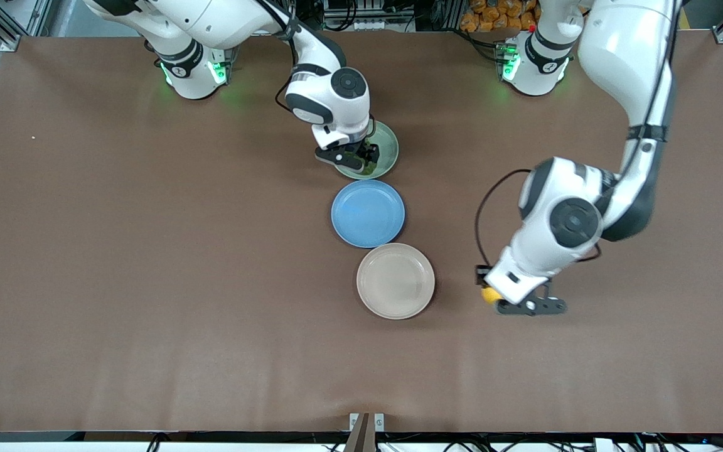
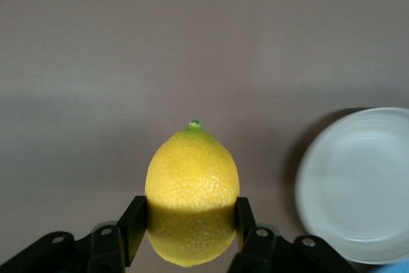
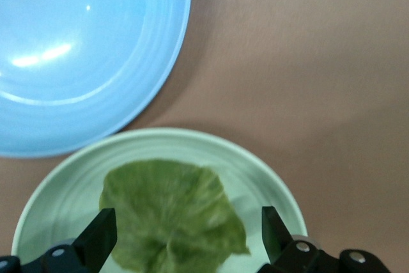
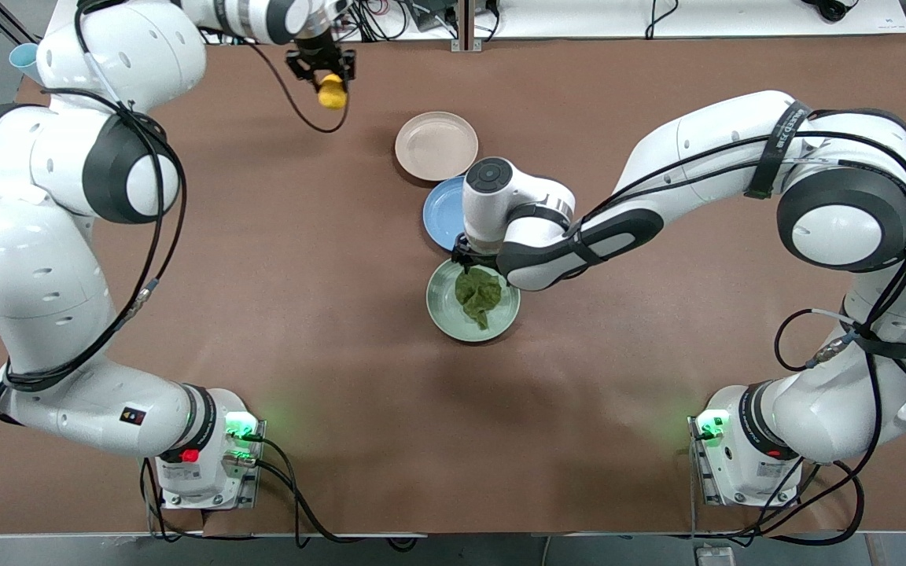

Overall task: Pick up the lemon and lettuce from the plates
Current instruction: 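Carry the lemon off the plate while the right gripper grasps the lettuce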

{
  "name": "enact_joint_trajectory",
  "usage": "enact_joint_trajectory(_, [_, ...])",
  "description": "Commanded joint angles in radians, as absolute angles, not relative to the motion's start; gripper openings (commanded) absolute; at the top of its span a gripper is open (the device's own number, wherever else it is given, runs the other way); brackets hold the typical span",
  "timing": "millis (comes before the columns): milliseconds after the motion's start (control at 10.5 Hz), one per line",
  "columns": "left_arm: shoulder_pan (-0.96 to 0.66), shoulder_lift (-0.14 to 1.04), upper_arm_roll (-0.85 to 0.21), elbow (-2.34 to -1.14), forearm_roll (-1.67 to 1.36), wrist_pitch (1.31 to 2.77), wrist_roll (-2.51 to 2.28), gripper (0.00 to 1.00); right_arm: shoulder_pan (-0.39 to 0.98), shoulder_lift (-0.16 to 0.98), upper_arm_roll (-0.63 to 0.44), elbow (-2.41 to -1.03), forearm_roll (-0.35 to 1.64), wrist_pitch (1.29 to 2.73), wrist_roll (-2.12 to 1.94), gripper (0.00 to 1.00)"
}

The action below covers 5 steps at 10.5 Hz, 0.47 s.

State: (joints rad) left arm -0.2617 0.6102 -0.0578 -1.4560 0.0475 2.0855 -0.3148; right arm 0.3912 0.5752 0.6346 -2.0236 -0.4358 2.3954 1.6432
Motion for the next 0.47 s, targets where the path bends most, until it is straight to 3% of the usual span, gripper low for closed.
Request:
enact_joint_trajectory(0, [-0.169,0.662,-0.069,-1.460,0.061,2.083,-0.229,0.00,0.402,0.604,0.653,-2.006,-0.472,2.398,1.703,1.00])
enact_joint_trajectory(380, [-0.092,0.728,-0.069,-1.486,0.058,2.095,-0.155,0.00,0.411,0.655,0.657,-2.002,-0.580,2.427,1.804,1.00])
